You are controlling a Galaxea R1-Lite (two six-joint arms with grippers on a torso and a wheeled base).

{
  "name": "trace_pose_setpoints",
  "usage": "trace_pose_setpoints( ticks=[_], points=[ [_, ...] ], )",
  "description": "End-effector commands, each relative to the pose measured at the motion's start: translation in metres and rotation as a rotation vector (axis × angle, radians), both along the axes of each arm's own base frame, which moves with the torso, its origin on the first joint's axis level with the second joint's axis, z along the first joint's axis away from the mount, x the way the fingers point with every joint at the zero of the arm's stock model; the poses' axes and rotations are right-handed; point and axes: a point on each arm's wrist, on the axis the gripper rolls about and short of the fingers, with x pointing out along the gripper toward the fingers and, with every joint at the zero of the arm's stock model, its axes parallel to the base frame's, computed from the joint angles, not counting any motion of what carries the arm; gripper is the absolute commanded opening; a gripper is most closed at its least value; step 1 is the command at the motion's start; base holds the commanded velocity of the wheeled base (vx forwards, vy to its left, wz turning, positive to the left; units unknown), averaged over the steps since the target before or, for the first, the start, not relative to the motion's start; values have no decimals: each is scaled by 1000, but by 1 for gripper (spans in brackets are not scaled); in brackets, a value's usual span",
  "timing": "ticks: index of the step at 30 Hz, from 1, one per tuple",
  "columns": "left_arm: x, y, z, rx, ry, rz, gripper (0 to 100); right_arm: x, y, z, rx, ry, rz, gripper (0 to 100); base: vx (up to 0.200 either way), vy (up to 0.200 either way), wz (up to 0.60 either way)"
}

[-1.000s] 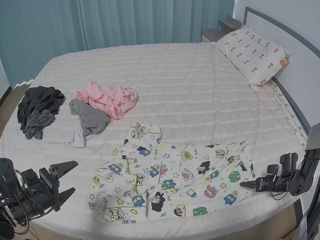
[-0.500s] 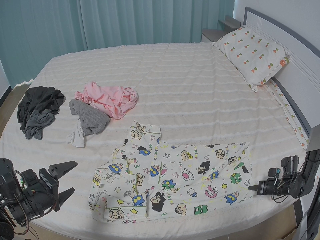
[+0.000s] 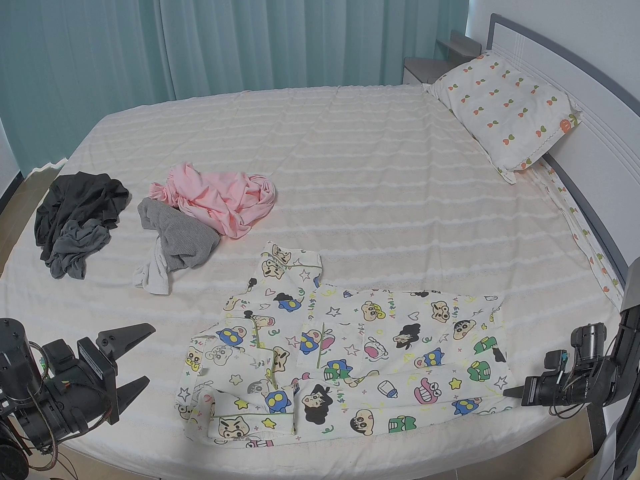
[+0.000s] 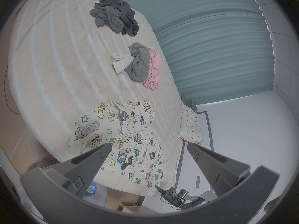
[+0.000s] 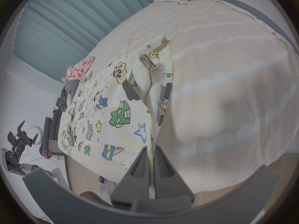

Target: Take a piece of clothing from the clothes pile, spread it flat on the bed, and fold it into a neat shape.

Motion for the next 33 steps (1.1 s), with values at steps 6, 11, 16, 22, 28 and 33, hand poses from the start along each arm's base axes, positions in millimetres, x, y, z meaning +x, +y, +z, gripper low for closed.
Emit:
trace_pose_setpoints(
  ticks=[6,11,16,22,28,33],
  points=[
    [0,0,0,-1,1,-2,100,-15,-1,-4,2,41,-24,0,0,0,0],
    [0,0,0,-1,0,-2,100,-16,-4,-4,0,43,-33,100,0,0,0],
    [3,-1,4,-5,-15,1,100,-15,-8,1,-2,15,-57,100,0,0,0],
    [9,-4,12,-18,-40,-22,100,-4,-22,20,-14,-172,-123,100,0,0,0],
    [27,-11,10,63,-30,-114,100,12,-27,33,-34,-333,-141,100,0,0,0],
    [48,-18,7,89,-1,-124,100,20,-29,36,-38,-369,-137,100,120,0,0]
  ],
)
